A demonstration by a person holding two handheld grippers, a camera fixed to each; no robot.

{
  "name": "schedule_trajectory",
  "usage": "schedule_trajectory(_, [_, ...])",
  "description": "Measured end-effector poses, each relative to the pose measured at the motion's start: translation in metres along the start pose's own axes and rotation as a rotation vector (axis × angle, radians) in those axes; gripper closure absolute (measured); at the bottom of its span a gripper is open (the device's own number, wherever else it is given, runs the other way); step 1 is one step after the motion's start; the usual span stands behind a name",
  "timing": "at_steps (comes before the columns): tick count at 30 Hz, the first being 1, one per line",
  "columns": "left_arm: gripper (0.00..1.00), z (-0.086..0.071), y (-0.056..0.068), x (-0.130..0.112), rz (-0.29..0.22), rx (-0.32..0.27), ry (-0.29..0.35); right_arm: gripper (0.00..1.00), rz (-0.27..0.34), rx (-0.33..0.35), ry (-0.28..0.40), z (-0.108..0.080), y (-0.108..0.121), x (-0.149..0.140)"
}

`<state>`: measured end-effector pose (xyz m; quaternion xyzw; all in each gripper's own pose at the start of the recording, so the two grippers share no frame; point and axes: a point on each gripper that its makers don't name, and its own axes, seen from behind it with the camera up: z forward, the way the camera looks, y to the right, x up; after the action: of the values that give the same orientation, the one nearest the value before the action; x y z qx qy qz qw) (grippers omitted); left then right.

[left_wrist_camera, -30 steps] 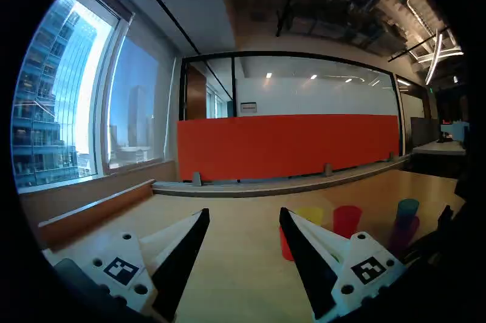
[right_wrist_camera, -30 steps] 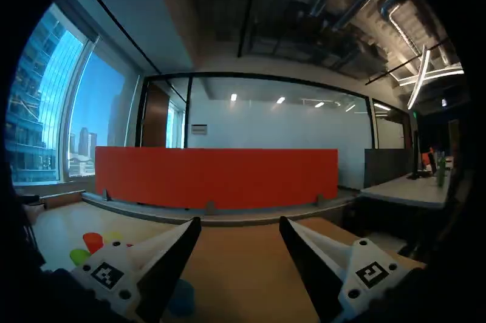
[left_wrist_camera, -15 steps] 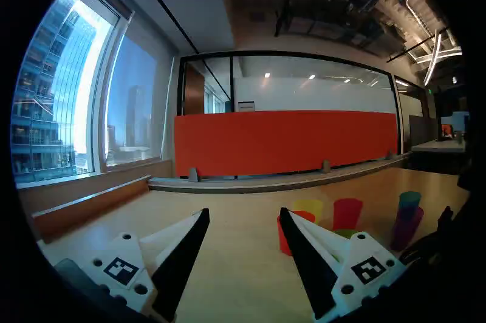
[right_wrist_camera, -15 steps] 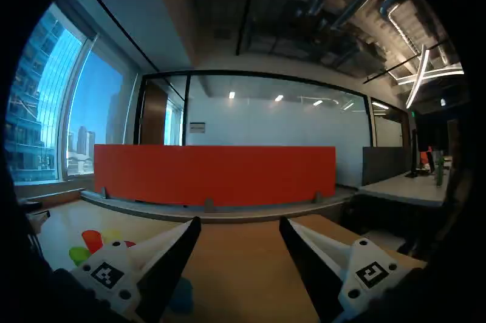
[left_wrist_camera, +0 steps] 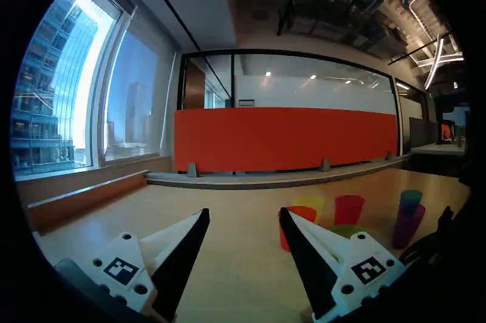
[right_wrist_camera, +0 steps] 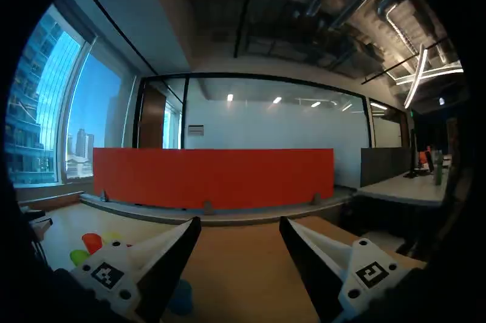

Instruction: Pour water

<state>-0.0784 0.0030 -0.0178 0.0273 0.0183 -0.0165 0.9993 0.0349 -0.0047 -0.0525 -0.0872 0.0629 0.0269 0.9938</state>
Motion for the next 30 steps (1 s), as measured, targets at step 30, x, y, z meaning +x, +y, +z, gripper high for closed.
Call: schedule_trajectory(30, [0.15,0.005,0.0,-0.01,-0.006,-0.001,-0.03,0.0,-0.014,0.006,-0.006,-0.004,-0.003,-0.004])
